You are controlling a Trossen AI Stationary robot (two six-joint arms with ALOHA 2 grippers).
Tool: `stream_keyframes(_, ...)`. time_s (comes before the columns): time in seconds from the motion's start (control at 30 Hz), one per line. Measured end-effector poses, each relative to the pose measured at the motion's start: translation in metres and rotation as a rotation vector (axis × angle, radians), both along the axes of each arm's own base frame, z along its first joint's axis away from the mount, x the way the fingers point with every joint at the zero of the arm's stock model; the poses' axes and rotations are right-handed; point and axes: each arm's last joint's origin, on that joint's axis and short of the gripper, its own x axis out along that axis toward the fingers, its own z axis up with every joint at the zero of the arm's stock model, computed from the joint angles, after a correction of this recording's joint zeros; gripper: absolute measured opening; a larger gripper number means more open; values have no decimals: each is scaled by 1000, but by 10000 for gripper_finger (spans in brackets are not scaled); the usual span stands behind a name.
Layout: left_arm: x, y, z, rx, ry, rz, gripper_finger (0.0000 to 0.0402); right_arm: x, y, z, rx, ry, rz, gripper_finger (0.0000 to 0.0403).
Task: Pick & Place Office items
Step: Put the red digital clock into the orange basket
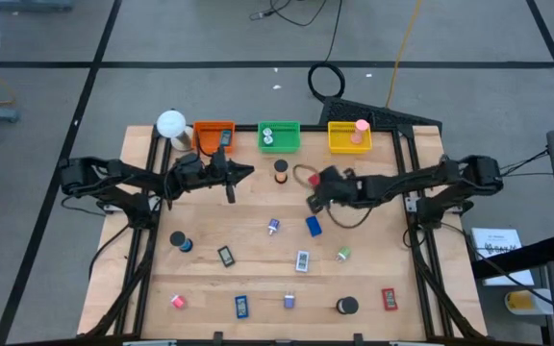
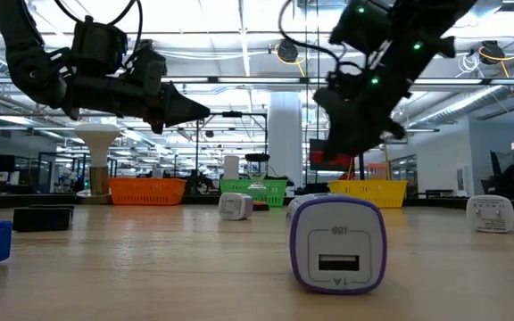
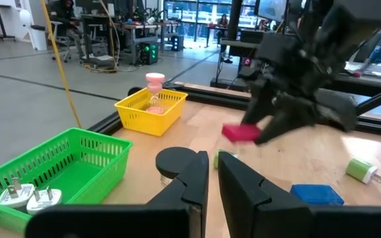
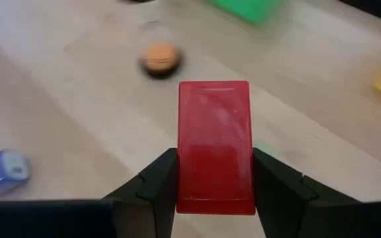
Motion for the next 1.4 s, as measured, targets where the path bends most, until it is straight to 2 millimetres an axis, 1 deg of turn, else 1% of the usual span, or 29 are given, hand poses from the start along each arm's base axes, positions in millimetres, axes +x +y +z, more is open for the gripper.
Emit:
stream_keyframes(0.1,0,0,0,0,0,0,37,22,3,-10,-37,26,117,148)
stream_keyframes(0.17,0,0,0,0,0,0,37,42,4,-17,-50,25,206,148)
stream_keyframes(0.3,0,0,0,0,0,0,37,75,4,-25,-119,91,375,152)
stream_keyframes(0.47,0,0,0,0,0,0,37,100,-2,-39,-133,141,515,154)
stream_keyframes(0.57,0,0,0,0,0,0,37,104,-5,-48,-128,172,563,152)
stream_keyframes(0.67,0,0,0,0,0,0,37,109,-6,-50,-128,141,606,157)
stream_keyframes(0.87,0,0,0,-1,2,-1,37,113,-3,-49,-158,103,637,174)
stream_keyframes(1.03,0,0,0,0,1,-1,37,115,1,-47,-182,90,662,197)
stream_keyframes(1.13,0,0,0,-1,1,-1,37,114,1,-40,-182,69,652,213)
stream_keyframes(1.23,0,0,0,0,1,-1,37,110,1,-21,-191,39,646,221)
stream_keyframes(1.3,0,0,0,0,1,0,37,105,1,-7,-205,33,656,215)
stream_keyframes(1.4,0,0,0,0,1,0,37,89,1,9,-243,22,680,186)
